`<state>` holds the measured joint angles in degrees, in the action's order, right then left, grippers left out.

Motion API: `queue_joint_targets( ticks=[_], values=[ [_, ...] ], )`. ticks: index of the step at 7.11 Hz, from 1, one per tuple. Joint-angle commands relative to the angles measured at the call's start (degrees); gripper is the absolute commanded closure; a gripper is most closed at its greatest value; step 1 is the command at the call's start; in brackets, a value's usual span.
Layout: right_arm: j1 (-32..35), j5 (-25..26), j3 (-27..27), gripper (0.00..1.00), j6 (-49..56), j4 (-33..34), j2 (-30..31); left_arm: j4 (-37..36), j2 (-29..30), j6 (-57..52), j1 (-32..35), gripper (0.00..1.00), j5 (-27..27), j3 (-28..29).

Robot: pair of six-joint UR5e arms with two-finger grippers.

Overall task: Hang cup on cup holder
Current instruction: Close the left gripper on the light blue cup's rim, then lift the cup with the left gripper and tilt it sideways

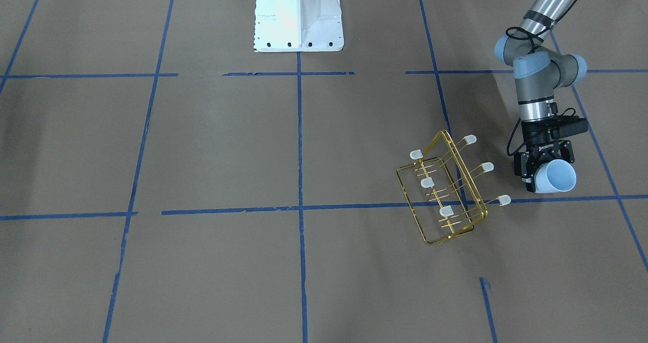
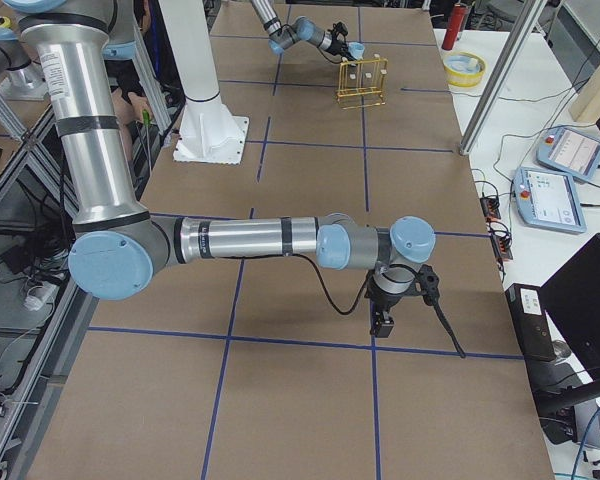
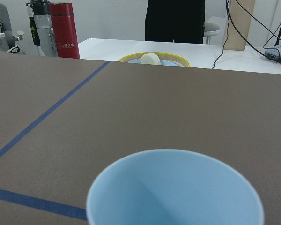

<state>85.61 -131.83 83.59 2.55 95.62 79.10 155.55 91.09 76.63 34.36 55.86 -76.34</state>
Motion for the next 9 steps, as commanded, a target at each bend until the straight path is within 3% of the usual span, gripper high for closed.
queue_joint_targets(
  ticks=[1,2,3,4,5,6,8,9],
  values=[
    [0.0,0.0,0.0,0.0,0.0,0.0,0.0,0.01,0.05,0.01,0.0,0.0,0.91,0.05],
    [0.0,0.0,0.0,0.0,0.0,0.0,0.0,0.01,0.14,0.01,0.0,0.02,0.92,-0.04],
    [0.0,0.0,0.0,0.0,0.0,0.0,0.0,0.01,0.14,-0.08,0.09,0.2,0.92,-0.13],
    [0.0,0.0,0.0,0.0,0.0,0.0,0.0,0.01,0.14,-0.08,0.44,0.49,0.92,-0.3],
    [0.0,0.0,0.0,0.0,0.0,0.0,0.0,0.01,0.14,-0.08,0.53,0.7,0.92,-0.3],
    [0.0,0.0,0.0,0.0,0.0,0.0,0.0,0.01,0.05,-0.08,0.97,0.78,0.92,-0.82],
    [0.0,0.0,0.0,0.0,0.0,0.0,0.0,-0.07,-0.21,-0.16,2.19,0.86,1.18,-4.06],
    [0.0,0.0,0.0,0.0,0.0,0.0,0.0,-0.6,-0.56,-0.25,3.33,0.88,4.22,-6.69]
  ],
)
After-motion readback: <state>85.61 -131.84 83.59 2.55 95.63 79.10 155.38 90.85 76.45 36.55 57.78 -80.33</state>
